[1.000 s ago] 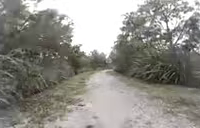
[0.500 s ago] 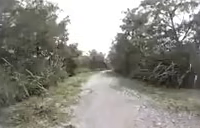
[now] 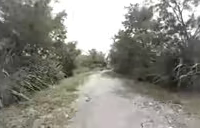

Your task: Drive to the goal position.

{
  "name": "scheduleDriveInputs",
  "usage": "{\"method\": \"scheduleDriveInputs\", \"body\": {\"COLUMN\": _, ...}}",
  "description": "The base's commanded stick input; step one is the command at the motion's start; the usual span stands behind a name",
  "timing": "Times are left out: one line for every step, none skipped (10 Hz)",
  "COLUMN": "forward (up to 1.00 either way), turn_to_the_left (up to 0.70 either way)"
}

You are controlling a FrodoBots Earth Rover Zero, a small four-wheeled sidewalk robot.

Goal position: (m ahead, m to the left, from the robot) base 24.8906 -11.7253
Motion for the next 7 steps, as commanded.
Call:
{"method": "scheduleDriveInputs", "body": {"forward": 1.0, "turn_to_the_left": 0.0}}
{"method": "scheduleDriveInputs", "body": {"forward": 1.0, "turn_to_the_left": 0.0}}
{"method": "scheduleDriveInputs", "body": {"forward": 1.0, "turn_to_the_left": 0.0}}
{"method": "scheduleDriveInputs", "body": {"forward": 1.0, "turn_to_the_left": 0.0}}
{"method": "scheduleDriveInputs", "body": {"forward": 1.0, "turn_to_the_left": 0.0}}
{"method": "scheduleDriveInputs", "body": {"forward": 1.0, "turn_to_the_left": 0.0}}
{"method": "scheduleDriveInputs", "body": {"forward": 1.0, "turn_to_the_left": 0.0}}
